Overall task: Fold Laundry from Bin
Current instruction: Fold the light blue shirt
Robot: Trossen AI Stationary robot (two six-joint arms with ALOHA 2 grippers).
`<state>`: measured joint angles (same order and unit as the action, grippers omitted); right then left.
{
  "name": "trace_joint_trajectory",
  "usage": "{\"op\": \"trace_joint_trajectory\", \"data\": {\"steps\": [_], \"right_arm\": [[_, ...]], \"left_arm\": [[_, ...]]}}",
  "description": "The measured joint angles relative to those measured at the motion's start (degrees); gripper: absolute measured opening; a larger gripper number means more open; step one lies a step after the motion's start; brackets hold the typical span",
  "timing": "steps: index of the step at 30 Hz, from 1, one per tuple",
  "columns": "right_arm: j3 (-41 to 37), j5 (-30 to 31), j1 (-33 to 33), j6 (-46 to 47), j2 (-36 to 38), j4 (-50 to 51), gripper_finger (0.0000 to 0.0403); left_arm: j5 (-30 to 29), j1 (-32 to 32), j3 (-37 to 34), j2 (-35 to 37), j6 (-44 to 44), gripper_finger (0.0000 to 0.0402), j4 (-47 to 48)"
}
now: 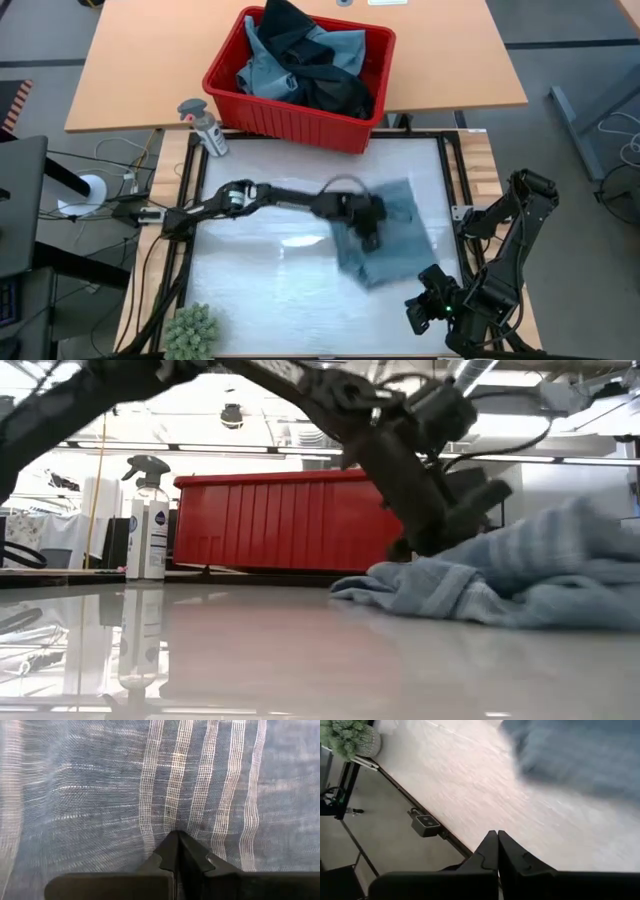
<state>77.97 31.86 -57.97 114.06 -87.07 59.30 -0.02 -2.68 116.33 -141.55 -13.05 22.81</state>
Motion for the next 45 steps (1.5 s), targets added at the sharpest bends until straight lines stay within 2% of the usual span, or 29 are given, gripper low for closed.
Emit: {"op": "trace_joint_trajectory", "data": {"steps": [4,9,12,16,18,21,23,27,30,33,37,45], "right_arm": [[0.0,0.0,0.8,0.0,0.0,0.5,0.0024],[0.0,0.2,2.1,-0.3,-0.3,3.0,0.0035],[0.0,0.6,3.3,2.6,-0.5,7.8,0.0028],[0.0,1.8,6.8,7.2,-0.5,18.0,0.0017],[0.0,2.4,10.0,5.0,-0.5,22.3,0.0016],[0.0,2.4,17.8,-3.8,-0.5,24.5,0.0016],[0.0,2.4,24.3,-13.1,-0.5,22.2,0.0016],[-2.0,0.8,37.6,-32.6,-0.5,10.0,0.0016],[-5.9,-1.7,45.8,-41.7,-0.5,0.8,0.0016],[-10.1,-4.4,51.8,-46.3,-0.5,-5.2,0.0016],[-16.1,-11.2,57.5,-51.0,-0.7,-11.7,0.0016],[-23.1,-16.1,62.5,-51.1,-6.2,-19.3,0.0016]], "left_arm": [[0.9,-6.6,11.0,-3.4,-1.9,0.0000,2.0],[7.8,-10.5,18.6,-1.2,-4.7,0.0000,6.7],[10.0,-10.6,16.7,5.3,-2.6,0.0000,10.8],[5.5,-9.8,17.1,15.7,4.2,0.0000,23.8],[2.3,-9.1,17.1,20.6,7.3,0.0000,29.8],[-0.5,-7.6,17.0,27.8,8.8,0.0000,36.2],[-1.4,-6.7,17.0,33.4,8.5,0.0000,38.9],[-4.8,-5.0,17.1,43.2,6.3,0.0000,42.8],[-9.4,-3.3,17.0,48.4,5.0,0.0000,45.2],[-13.7,-1.5,17.0,53.2,3.0,0.0000,47.7],[-16.9,-0.2,17.0,58.7,0.9,0.0000,51.0],[-18.4,0.1,17.0,65.3,-3.7,0.0000,53.4]]}}
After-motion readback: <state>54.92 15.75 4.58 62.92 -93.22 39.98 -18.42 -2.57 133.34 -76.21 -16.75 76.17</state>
